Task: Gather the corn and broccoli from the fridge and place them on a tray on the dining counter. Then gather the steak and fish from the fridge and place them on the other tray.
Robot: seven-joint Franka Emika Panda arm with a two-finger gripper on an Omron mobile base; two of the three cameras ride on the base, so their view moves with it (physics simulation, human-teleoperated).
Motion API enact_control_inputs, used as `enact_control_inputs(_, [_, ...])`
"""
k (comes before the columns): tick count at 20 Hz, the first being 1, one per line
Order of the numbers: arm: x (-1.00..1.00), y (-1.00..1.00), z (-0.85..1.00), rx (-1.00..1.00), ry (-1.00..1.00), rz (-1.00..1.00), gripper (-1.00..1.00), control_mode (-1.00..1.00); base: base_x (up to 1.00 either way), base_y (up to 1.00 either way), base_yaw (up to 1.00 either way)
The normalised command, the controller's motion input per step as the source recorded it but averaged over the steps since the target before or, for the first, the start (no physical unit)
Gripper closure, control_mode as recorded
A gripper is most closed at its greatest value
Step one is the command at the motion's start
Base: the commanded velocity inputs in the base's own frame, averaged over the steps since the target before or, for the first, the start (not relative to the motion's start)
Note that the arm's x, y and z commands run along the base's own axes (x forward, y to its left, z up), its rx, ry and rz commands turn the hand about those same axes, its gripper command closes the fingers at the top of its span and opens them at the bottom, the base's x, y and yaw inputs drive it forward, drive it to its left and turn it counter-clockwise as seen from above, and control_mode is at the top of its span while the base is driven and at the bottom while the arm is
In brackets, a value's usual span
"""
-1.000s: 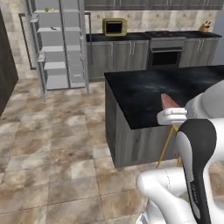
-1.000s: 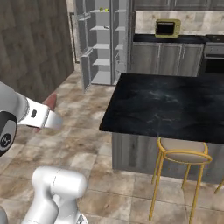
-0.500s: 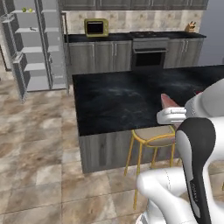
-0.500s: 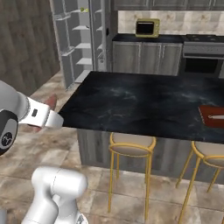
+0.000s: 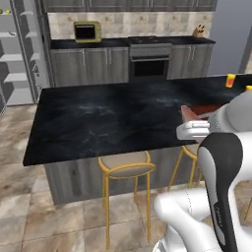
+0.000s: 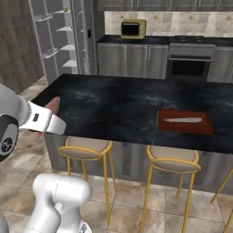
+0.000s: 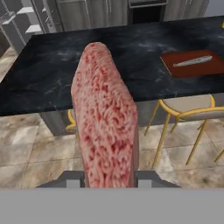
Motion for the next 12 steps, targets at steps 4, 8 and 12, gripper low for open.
enact_control_inputs(4, [0.0,0.0,0.0,0.0,0.0,0.0,1.0,1.0,0.35,-1.0,0.0])
enact_control_inputs(8, [0.0,0.0,0.0,0.0,0.0,0.0,1.0,1.0,0.31,-1.0,0.0])
enact_control_inputs(12, [0.0,0.0,0.0,0.0,0.0,0.0,1.0,1.0,0.22,-1.0,0.0])
